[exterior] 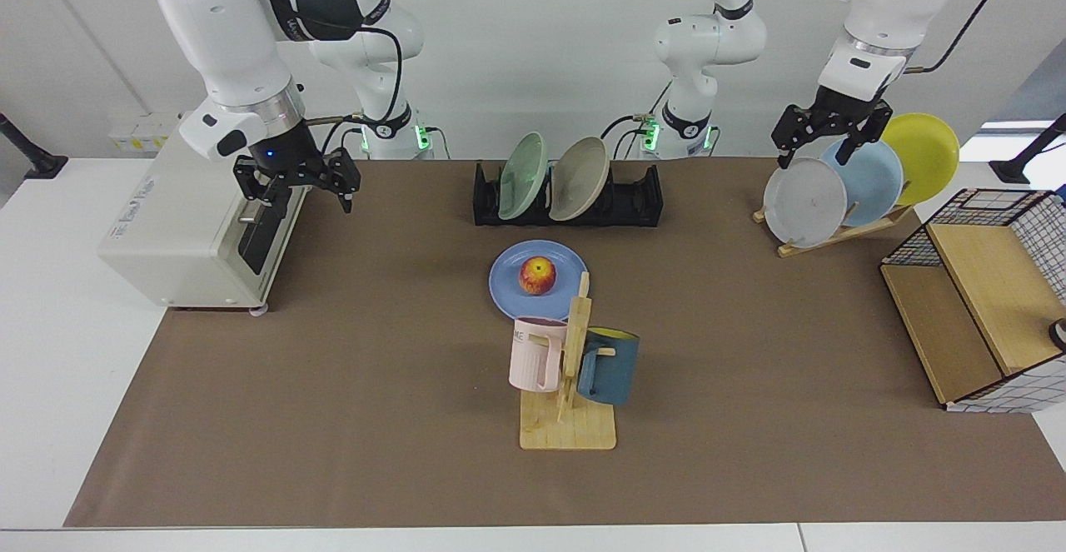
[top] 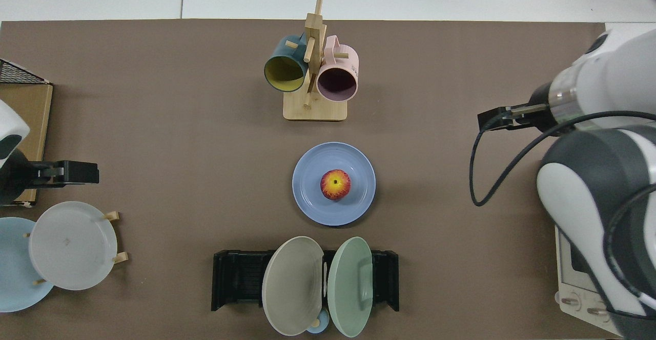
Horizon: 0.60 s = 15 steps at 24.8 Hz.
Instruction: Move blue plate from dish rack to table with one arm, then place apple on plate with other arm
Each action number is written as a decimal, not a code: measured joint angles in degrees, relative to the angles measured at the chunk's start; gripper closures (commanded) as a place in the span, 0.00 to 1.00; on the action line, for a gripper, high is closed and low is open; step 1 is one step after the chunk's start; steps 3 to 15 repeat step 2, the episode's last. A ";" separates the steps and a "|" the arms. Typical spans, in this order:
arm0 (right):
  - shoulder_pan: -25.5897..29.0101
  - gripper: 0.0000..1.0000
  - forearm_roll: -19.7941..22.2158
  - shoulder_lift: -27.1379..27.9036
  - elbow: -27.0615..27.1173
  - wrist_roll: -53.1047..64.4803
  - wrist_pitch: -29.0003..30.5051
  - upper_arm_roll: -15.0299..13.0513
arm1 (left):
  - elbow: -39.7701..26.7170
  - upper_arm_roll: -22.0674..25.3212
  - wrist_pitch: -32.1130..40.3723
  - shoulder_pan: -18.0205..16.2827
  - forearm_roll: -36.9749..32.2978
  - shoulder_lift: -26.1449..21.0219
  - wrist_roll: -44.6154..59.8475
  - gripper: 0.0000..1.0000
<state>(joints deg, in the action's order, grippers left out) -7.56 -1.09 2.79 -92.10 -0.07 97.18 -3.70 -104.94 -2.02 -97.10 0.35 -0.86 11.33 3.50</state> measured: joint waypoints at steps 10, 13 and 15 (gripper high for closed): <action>-0.01 0.00 0.00 -0.08 -0.04 -1.40 -0.09 0.16 | 0.00 0.00 0.01 0.00 0.00 0.00 0.00 0.00; -0.01 0.00 0.00 -0.08 -0.04 -1.40 -0.09 0.16 | 0.00 0.00 0.01 0.00 0.00 0.00 0.00 0.00; -0.01 0.00 0.00 -0.08 -0.04 -1.40 -0.09 0.16 | 0.00 0.00 0.01 0.00 0.00 0.00 0.00 0.00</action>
